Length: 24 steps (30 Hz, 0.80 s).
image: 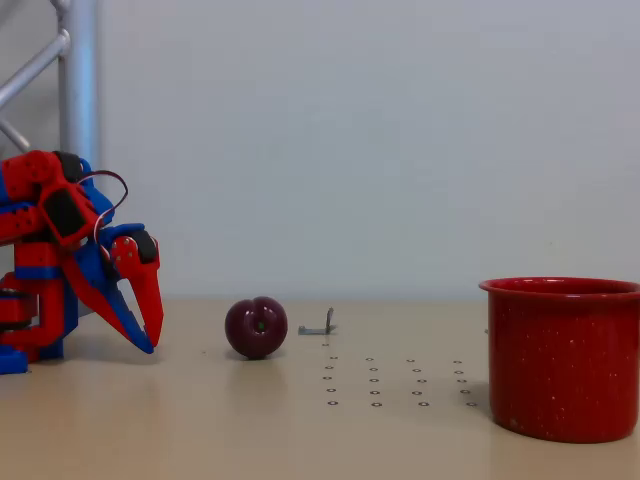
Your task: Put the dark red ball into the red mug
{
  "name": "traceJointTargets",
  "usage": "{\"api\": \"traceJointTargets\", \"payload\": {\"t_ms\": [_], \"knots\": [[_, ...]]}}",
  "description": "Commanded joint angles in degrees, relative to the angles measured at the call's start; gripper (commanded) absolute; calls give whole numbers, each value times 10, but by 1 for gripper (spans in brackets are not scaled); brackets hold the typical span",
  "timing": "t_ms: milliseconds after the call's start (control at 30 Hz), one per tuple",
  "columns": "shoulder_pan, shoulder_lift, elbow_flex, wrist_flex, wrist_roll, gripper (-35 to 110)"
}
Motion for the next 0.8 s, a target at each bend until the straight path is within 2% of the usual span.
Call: {"api": "traceJointTargets", "payload": {"t_ms": [0, 533, 633, 767], "knots": [[0, 41, 10, -12, -2, -2], [11, 41, 8, -14, 6, -2], [26, 4, -30, -31, -20, -2], [47, -90, -114, -79, -103, -2]]}}
